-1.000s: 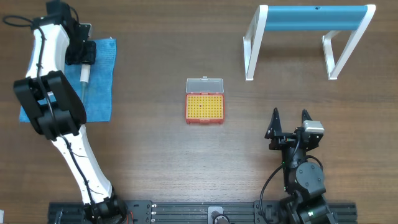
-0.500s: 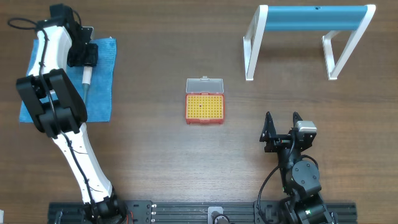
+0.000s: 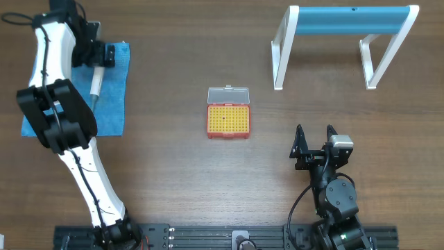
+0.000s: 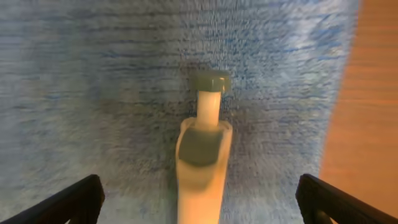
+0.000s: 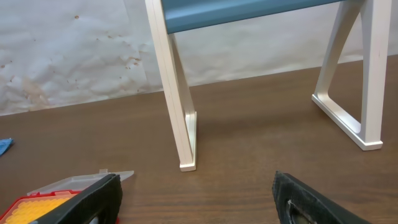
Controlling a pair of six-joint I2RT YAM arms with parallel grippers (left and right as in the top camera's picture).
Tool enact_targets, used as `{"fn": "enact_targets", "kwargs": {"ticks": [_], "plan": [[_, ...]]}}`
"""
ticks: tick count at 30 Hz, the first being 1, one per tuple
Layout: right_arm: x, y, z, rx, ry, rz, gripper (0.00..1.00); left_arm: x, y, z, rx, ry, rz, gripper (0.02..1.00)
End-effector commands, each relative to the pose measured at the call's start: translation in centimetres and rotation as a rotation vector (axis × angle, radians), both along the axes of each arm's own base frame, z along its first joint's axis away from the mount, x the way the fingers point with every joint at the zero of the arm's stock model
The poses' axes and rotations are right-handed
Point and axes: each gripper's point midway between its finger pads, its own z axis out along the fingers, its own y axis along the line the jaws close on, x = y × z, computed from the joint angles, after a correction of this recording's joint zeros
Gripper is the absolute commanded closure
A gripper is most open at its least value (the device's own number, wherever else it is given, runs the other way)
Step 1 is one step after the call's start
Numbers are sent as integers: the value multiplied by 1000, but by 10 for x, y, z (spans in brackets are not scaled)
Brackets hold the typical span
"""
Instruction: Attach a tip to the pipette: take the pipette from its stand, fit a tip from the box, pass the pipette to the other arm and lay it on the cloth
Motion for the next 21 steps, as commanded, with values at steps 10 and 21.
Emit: {"fn": "enact_targets", "kwargs": {"ticks": [10, 21], "plan": [[-5, 1, -31, -28, 114, 10, 202, -32, -28, 274, 106, -445, -15, 20], [-5, 1, -31, -28, 114, 10, 202, -88, -43, 368, 163, -650, -16, 20]]}}
